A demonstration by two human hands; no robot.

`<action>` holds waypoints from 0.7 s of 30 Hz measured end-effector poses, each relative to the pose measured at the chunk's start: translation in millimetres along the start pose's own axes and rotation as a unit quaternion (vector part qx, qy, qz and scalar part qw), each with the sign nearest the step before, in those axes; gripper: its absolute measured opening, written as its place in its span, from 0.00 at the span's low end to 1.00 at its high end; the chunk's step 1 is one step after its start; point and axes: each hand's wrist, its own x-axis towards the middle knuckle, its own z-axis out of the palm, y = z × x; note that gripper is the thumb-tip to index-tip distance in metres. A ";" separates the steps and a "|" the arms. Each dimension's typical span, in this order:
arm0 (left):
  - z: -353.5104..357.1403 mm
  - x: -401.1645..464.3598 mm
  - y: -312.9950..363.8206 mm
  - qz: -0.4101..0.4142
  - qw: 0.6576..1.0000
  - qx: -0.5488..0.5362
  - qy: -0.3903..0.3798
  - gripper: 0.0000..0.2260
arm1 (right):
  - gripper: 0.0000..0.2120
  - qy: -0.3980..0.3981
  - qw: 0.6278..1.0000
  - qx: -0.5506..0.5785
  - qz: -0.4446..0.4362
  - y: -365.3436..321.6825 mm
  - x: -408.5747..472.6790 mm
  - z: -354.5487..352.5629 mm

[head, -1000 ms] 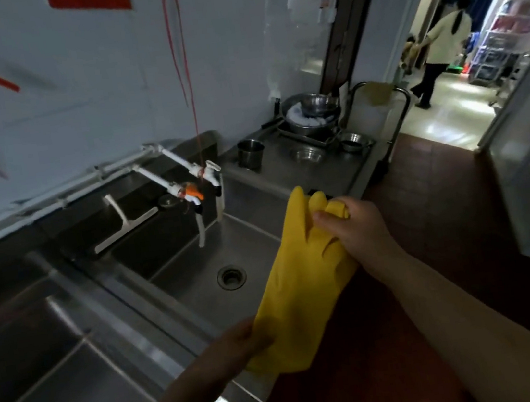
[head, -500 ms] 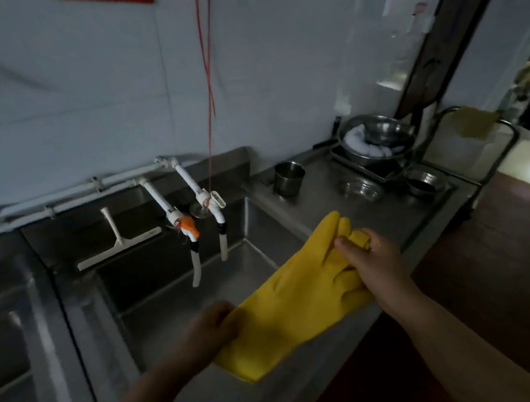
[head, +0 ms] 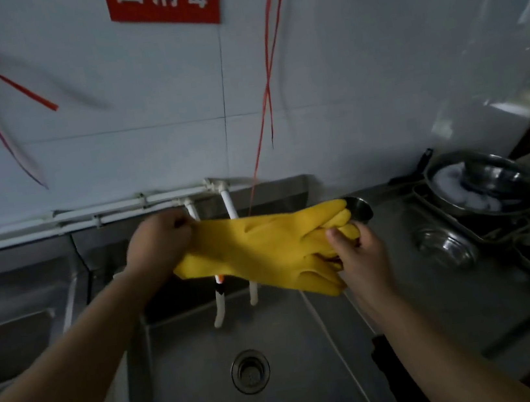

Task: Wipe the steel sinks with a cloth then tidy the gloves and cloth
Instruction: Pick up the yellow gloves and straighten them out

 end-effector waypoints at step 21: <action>143.5 244.3 23.4 0.142 0.987 0.032 -0.060 0.12 | 0.08 0.060 0.984 0.118 0.117 98.3 128.3 78.4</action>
